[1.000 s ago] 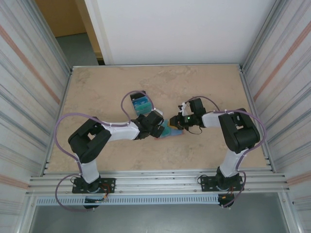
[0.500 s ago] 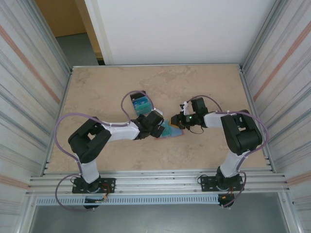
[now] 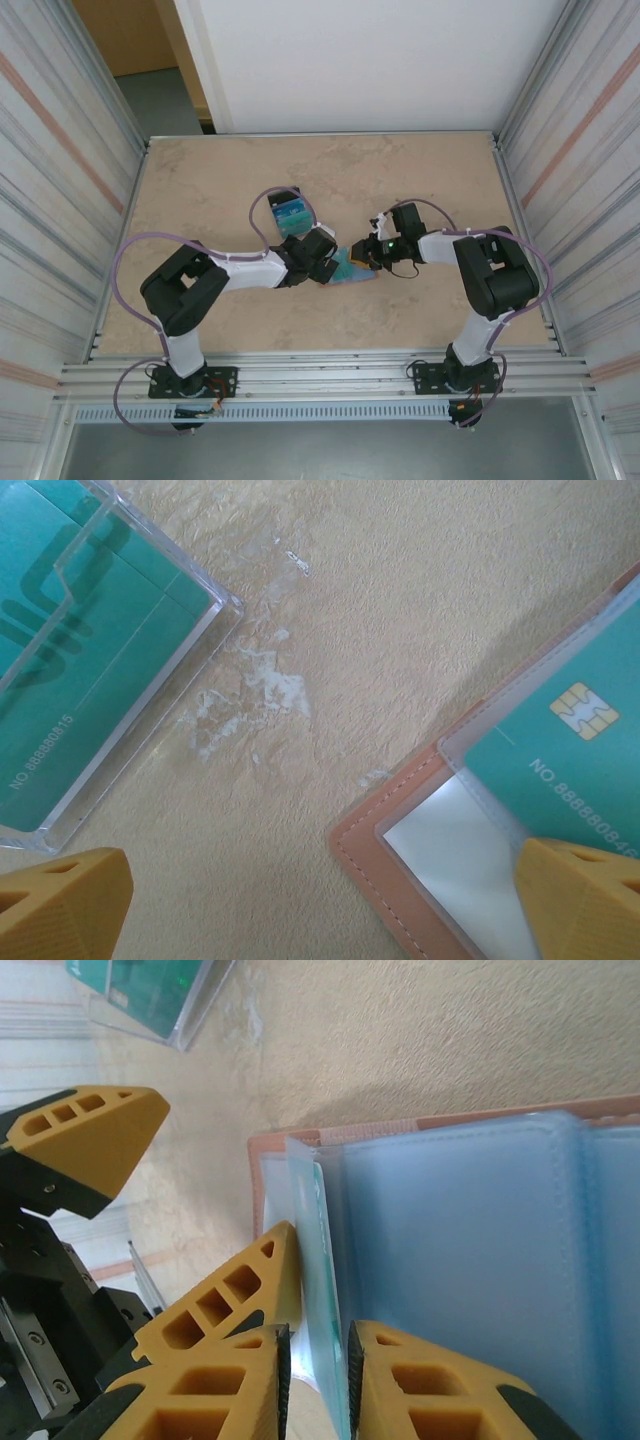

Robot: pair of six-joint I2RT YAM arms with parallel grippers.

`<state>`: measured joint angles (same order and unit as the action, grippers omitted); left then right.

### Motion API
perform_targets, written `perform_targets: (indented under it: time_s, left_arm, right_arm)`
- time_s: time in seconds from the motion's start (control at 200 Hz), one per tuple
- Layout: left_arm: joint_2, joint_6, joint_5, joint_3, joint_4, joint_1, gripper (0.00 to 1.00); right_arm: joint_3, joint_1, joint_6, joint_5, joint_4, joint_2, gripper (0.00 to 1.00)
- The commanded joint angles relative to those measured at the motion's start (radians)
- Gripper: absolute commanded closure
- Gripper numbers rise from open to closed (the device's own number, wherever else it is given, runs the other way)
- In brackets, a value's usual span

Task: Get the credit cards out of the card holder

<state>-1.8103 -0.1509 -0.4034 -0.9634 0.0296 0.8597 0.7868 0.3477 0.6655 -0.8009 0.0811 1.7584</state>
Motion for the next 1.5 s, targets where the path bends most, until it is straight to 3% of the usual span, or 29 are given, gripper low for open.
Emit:
perform_targets:
  time_s: [0.0,0.446,0.892,1.208,1.378,1.493]
  left_arm:
    - [-0.031,0.015,-0.028,-0.005,0.072,0.001,0.01]
    - [-0.027,0.013,-0.033,0.001,0.073,0.001,0.01]
    - [0.036,0.025,-0.032,0.012,0.085,0.001,0.01]
    - [0.233,0.037,0.002,0.026,0.099,-0.001,0.01]
    - [0.330,0.066,0.139,0.021,0.100,-0.029,0.01]
    - [0.395,0.112,0.400,0.031,0.071,-0.088,0.03]
  right_arm:
    - [0.003,0.008,-0.021,0.007,-0.012,0.010,0.79]
    - [0.009,0.007,-0.035,0.010,-0.031,-0.016,1.00]
    - [0.086,-0.030,-0.199,0.139,-0.302,-0.144,1.00]
    - [0.106,-0.038,-0.261,0.141,-0.376,-0.244,1.00]
    - [0.115,-0.028,-0.295,0.095,-0.376,-0.281,1.00]
    - [0.138,-0.009,-0.344,0.068,-0.402,-0.306,1.00]
